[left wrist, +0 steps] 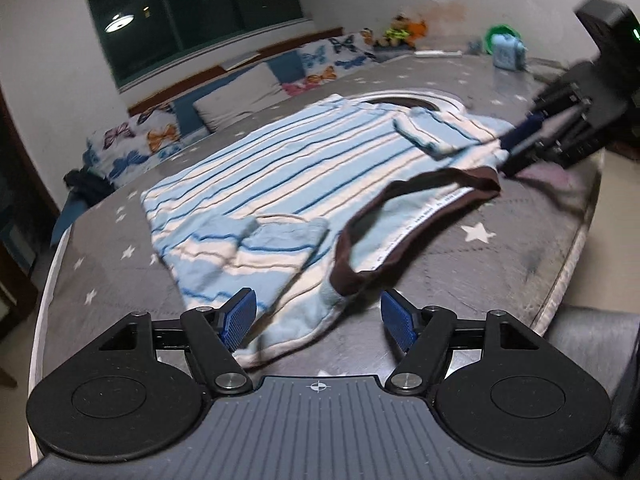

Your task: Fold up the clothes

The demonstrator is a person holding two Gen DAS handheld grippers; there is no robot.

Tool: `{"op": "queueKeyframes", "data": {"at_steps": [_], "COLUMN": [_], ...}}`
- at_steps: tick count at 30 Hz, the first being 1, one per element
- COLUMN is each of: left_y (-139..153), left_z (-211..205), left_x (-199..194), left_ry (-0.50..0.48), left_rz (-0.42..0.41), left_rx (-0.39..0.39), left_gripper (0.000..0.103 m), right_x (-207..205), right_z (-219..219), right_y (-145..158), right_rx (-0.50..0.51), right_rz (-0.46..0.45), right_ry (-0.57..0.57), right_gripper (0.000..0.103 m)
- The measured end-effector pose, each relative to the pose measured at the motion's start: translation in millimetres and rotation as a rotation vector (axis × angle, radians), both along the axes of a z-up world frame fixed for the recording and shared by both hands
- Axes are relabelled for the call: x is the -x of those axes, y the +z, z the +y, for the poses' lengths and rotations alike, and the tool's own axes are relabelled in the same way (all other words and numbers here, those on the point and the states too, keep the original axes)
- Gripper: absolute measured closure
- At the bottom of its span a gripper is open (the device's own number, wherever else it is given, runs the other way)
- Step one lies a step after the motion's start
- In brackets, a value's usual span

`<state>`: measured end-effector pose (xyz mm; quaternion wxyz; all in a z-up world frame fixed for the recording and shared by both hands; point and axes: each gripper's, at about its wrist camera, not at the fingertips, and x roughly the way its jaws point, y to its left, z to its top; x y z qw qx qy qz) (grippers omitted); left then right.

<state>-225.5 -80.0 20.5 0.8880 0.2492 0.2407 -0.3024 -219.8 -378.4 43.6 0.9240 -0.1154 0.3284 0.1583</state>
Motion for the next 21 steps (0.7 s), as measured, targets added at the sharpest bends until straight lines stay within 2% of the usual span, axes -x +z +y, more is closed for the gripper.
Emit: {"op": "queueKeyframes", "data": {"at_steps": [4,8,11,16,19,21], "left_y": [-6,-10,-8,9,26,32], "left_z": [-13,-19,-19,-18,-15,-14], "left_x": [-3,-7,-11,-21,-34,-41], "left_ry": [-0.059,-0.11,-0.115,-0.098,-0.068,-0.059], "left_rz": [-0.024,-0.017,-0.011,-0.01,0.009,0.018], "left_rx": [-0.032,-0.039,-0.024,0.017,0.073,0.103], "left_gripper": [0.035,0.079,0.092,0.095,0.095,0.095], "right_x": [-5,-8,-10,-11,-7,-4], "right_z": [4,5,5,7,12,15], "right_y": [0,0,1,2,3,3], "right_rx": [0.013,0.009,0.013,0.033,0.063,0.087], "right_rz": [-0.005,0.002,0.006,0.004,-0.018,-0.047], "right_ry": [0.014,0.023,0.032,0.058,0.088,0.097], "right_gripper": [0.062,0.071,0.074,0.073,0.063,0.053]}}
